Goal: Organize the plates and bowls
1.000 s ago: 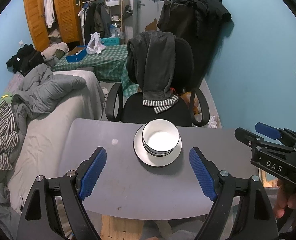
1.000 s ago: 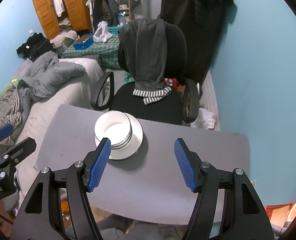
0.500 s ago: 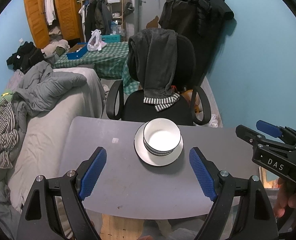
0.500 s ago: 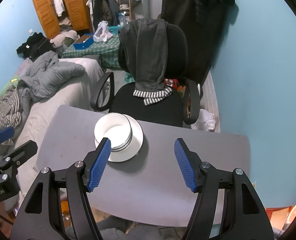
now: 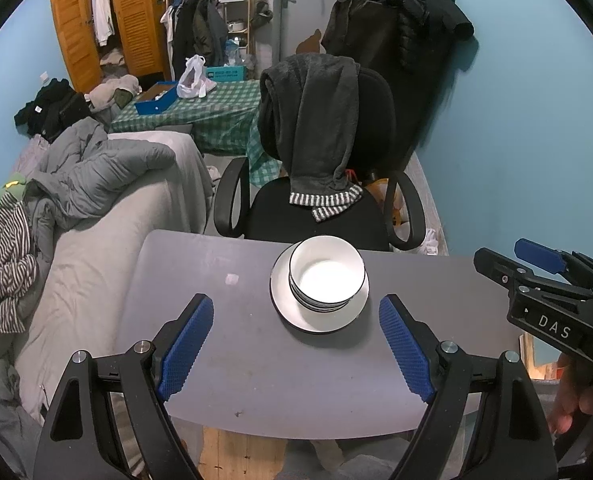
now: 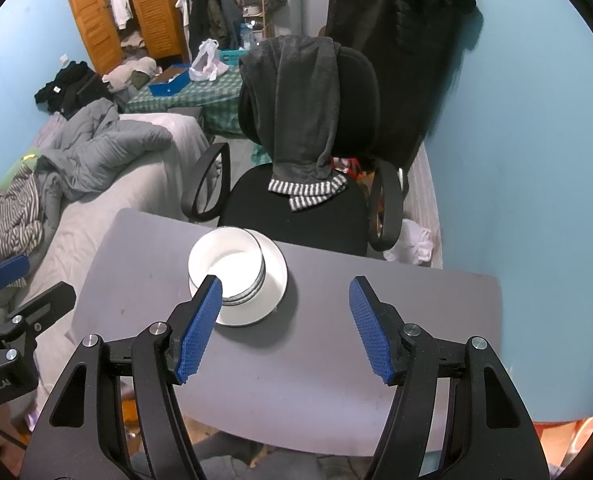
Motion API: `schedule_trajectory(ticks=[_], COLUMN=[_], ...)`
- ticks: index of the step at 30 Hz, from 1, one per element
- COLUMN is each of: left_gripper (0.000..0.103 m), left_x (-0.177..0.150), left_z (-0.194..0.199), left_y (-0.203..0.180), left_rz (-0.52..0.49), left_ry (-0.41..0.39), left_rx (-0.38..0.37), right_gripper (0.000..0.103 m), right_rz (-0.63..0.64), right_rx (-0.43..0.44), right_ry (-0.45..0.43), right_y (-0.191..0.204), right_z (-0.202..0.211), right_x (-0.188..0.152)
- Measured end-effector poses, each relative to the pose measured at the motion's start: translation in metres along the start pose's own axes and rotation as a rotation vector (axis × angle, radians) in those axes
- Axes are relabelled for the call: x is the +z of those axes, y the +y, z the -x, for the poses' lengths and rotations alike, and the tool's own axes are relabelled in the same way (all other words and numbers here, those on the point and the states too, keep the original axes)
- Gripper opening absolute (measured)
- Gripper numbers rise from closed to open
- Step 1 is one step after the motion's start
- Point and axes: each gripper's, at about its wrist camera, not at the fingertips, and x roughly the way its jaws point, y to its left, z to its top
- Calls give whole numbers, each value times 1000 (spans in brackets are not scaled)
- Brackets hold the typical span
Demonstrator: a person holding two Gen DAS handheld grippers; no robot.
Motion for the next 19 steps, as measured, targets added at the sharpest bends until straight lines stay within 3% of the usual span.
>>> schedule_trajectory(ticks=[19], left_gripper=[86], left_x=[3], left_z=[-5], left_y=[3], left_rz=[7], left_ry=[14], left_rx=[-6], right_gripper=[65], right_rz=[11], right_rx=[0], right_ry=[9], right_y=[4], right_z=[-7], right_x=[-1])
